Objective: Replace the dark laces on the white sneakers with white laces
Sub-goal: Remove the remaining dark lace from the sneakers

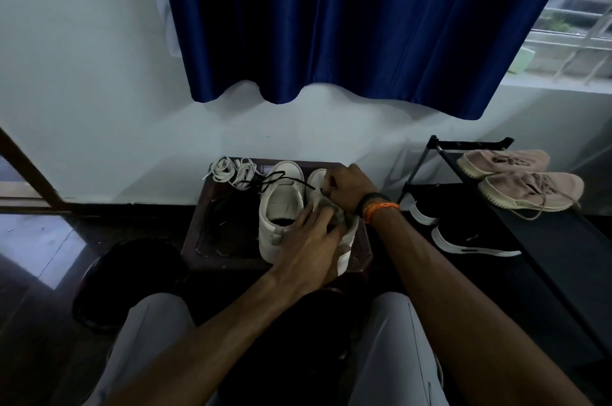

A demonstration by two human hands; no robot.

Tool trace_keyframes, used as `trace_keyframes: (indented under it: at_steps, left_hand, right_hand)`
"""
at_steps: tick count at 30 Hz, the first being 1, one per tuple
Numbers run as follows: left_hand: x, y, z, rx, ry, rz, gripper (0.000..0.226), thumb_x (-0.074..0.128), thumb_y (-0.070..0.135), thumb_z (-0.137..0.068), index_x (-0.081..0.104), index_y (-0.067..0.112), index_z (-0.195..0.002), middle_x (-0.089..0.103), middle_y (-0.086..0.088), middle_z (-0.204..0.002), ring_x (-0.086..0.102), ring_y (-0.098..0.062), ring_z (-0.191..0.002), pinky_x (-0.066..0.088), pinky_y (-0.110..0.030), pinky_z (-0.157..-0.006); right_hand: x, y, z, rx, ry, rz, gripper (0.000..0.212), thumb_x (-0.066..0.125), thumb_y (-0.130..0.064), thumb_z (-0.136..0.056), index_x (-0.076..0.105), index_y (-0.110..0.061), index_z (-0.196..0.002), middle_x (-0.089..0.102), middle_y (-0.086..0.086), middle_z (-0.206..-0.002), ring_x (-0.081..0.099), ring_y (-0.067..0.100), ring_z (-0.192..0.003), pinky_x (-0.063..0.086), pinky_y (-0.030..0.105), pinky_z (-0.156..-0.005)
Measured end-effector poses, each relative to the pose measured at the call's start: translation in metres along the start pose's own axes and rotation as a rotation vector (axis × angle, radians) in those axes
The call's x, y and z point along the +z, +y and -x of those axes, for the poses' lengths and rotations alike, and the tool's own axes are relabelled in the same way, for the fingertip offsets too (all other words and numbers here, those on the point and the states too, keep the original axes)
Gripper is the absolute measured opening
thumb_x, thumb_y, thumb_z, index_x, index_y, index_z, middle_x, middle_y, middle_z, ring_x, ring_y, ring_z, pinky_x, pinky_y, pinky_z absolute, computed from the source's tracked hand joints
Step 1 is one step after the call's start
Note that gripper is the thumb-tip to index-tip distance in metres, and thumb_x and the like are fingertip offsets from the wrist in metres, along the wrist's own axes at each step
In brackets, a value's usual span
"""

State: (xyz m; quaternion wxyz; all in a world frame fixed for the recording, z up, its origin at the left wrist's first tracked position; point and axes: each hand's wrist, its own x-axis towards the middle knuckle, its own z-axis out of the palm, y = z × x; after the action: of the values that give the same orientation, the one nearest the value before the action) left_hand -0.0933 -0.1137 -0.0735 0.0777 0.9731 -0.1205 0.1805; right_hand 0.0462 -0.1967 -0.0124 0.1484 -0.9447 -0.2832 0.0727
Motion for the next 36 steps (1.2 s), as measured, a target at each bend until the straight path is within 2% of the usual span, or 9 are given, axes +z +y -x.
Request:
trace_keyframes:
  at_steps: [6,9,12,16,19,22,31,34,36]
  left_hand:
    - [-0.003,0.005,-0.003,0.000,-0.062,-0.058,0.052,0.037,0.042,-0.094,0.060,0.007,-0.125,0.069,-0.010,-0.113,0.057,-0.030,-0.116,0.035,-0.051,-0.111]
    - [-0.004,0.003,-0.003,0.010,-0.076,-0.050,0.052,0.035,0.040,-0.095,0.059,0.004,-0.123,0.070,-0.013,-0.111,0.058,-0.033,-0.115,0.036,-0.053,-0.110]
    - [-0.005,0.004,-0.002,0.005,-0.092,-0.047,0.051,0.035,0.039,-0.093,0.062,0.002,-0.116,0.071,-0.015,-0.105,0.061,-0.034,-0.110,0.038,-0.053,-0.110]
    - [-0.008,0.006,-0.003,0.002,-0.095,-0.027,0.042,0.039,0.036,-0.093,0.064,0.003,-0.101,0.071,-0.016,-0.097,0.061,-0.036,-0.109,0.039,-0.051,-0.110]
    - [-0.009,0.008,-0.004,-0.024,-0.130,-0.024,0.032,0.048,0.033,-0.099,0.061,0.005,-0.107,0.068,-0.015,-0.108,0.054,-0.032,-0.120,0.029,-0.047,-0.118]
    - [-0.012,0.011,-0.006,-0.049,-0.177,-0.036,0.032,0.045,0.033,-0.103,0.056,0.006,-0.118,0.064,-0.013,-0.120,0.048,-0.028,-0.125,0.019,-0.042,-0.121]
    - [-0.011,0.004,-0.007,-0.011,-0.211,0.022,0.033,0.043,0.035,-0.103,0.056,0.008,-0.118,0.063,-0.010,-0.119,0.047,-0.027,-0.124,0.017,-0.042,-0.120]
    - [-0.027,0.005,-0.011,-0.064,-0.192,0.135,0.030,0.054,0.042,-0.098,0.060,0.013,-0.104,0.068,-0.007,-0.107,0.055,-0.025,-0.114,0.031,-0.038,-0.109]
    - [-0.040,0.004,-0.016,-0.138,0.068,0.251,0.029,0.067,0.047,-0.088,0.060,0.018,-0.085,0.069,-0.002,-0.082,0.066,-0.024,-0.086,0.047,-0.037,-0.087]
  right_hand:
    - [-0.013,-0.002,-0.003,0.135,-0.091,0.020,0.040,0.066,-0.033,-0.089,0.064,-0.008,-0.121,0.061,0.015,-0.130,0.058,0.033,-0.117,0.048,0.035,-0.088]
    - [-0.021,-0.005,0.001,0.197,-0.089,-0.021,0.036,0.067,-0.036,-0.083,0.071,-0.010,-0.107,0.067,0.016,-0.115,0.063,0.033,-0.103,0.048,0.032,-0.075]
    - [-0.031,-0.014,0.021,0.144,-0.047,-0.131,0.019,0.064,-0.027,-0.082,0.079,-0.018,-0.090,0.073,0.007,-0.104,0.064,0.026,-0.099,0.054,0.035,-0.083]
    - [-0.057,-0.024,0.055,0.086,0.093,-0.414,0.025,0.060,-0.012,-0.083,0.077,-0.027,-0.072,0.071,-0.014,-0.076,0.065,0.007,-0.081,0.049,0.021,-0.074]
    - [-0.090,-0.035,0.070,0.025,0.196,-0.621,0.029,0.056,-0.004,-0.091,0.075,-0.021,-0.079,0.072,-0.015,-0.085,0.061,-0.012,-0.075,0.045,0.016,-0.072]
    - [-0.123,-0.045,0.072,-0.051,0.278,-0.720,0.027,0.053,-0.003,-0.096,0.072,-0.019,-0.084,0.073,-0.008,-0.099,0.060,-0.004,-0.085,0.046,0.020,-0.070]
    - [-0.193,-0.064,0.051,-0.284,0.581,-0.777,0.018,0.062,-0.015,-0.098,0.072,-0.017,-0.083,0.073,-0.001,-0.091,0.062,0.003,-0.074,0.053,0.022,-0.065]
    - [-0.192,-0.068,0.046,-0.310,0.547,-0.759,0.016,0.062,-0.015,-0.098,0.073,-0.015,-0.085,0.074,0.002,-0.093,0.063,0.005,-0.075,0.054,0.024,-0.067]
    - [-0.185,-0.068,0.046,-0.311,0.474,-0.757,0.015,0.063,-0.014,-0.098,0.073,-0.014,-0.086,0.074,0.005,-0.096,0.062,0.006,-0.074,0.055,0.026,-0.068]
